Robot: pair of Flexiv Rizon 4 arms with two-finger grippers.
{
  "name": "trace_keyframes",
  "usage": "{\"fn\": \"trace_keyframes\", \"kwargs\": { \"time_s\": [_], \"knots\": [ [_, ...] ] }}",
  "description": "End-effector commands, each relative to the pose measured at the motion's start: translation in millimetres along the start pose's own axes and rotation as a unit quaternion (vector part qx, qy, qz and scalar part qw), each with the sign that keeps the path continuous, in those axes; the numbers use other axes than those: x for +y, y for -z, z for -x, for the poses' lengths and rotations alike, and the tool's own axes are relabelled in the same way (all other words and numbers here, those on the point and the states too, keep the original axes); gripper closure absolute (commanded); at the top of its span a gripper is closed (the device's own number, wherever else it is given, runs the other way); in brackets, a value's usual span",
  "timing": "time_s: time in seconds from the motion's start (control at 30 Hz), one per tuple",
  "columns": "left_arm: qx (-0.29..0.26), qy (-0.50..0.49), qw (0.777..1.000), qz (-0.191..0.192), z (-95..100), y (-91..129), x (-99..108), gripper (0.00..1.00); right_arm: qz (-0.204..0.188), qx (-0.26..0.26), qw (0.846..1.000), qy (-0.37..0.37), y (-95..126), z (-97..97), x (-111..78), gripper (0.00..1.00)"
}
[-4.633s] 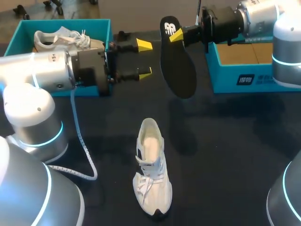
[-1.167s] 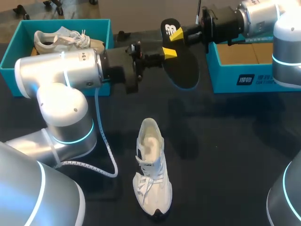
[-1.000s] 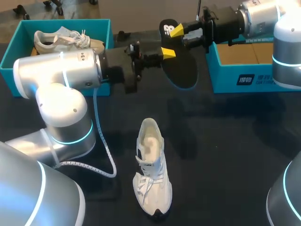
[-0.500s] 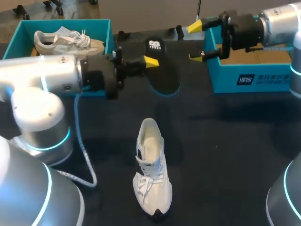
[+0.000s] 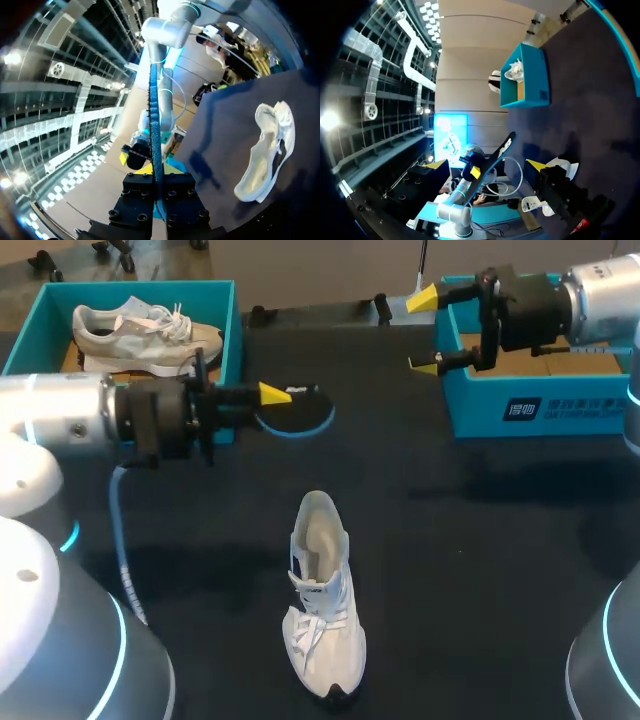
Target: Take the shoe out of the shoebox, open the shoe tongue, remove and reinsert the insole, then place the shoe into the shoebox
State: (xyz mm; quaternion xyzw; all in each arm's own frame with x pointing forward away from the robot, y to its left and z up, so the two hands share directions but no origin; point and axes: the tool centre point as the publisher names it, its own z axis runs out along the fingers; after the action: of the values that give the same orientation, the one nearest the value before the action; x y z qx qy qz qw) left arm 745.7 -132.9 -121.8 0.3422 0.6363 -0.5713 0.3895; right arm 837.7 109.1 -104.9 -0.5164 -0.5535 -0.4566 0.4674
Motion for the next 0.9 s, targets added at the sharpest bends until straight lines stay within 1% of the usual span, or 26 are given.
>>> {"fn": "trace_keyframes", "kwargs": {
  "time_s": [0.03, 0.13, 0.23, 0.3, 0.33, 0.37, 0.4, 0.43, 0.9],
  "knots": [
    [0.014, 0.006, 1.0, -0.003, 4.8, 15.0, -0.2, 1.0, 0.001, -0.001, 1.0, 0.0, -0.7, -0.1, -0.4, 0.0],
    [0.014, 0.006, 1.0, -0.003, 4.8, 15.0, -0.2, 1.0, 0.001, -0.001, 1.0, 0.0, -0.7, -0.1, -0.4, 0.0],
    [0.011, 0.136, 0.99, -0.03, 13.7, 15.4, -8.5, 1.0, 0.001, -0.001, 1.0, 0.0, -0.7, -0.1, -0.4, 0.0],
    [0.015, 0.188, 0.981, -0.033, 15.9, 15.8, -10.5, 1.0, 0.001, -0.001, 1.0, 0.0, -0.7, -0.1, -0.4, 0.0],
    [0.02, 0.253, 0.967, -0.034, 17.3, 16.5, -12.5, 1.0, 0.001, -0.001, 1.0, 0.0, -0.7, -0.1, -0.4, 0.0],
    [0.024, 0.32, 0.947, -0.025, 18.9, 16.5, -13.0, 1.0, 0.001, -0.001, 1.0, 0.0, -0.7, -0.1, -0.4, 0.0],
    [0.031, 0.404, 0.914, 0.002, 20.3, 14.4, -9.7, 1.0, 0.001, -0.001, 1.0, 0.0, -0.7, -0.1, -0.4, 0.0],
    [0.033, 0.433, 0.9, 0.026, 19.9, 13.2, -7.1, 1.0, 0.001, -0.001, 1.0, 0.0, -0.7, -0.1, -0.4, 0.0],
    [0.033, 0.433, 0.9, 0.026, 19.9, 13.2, -7.1, 1.0, 0.001, -0.001, 1.0, 0.0, -0.7, -0.1, -0.4, 0.0]
  ]
}}
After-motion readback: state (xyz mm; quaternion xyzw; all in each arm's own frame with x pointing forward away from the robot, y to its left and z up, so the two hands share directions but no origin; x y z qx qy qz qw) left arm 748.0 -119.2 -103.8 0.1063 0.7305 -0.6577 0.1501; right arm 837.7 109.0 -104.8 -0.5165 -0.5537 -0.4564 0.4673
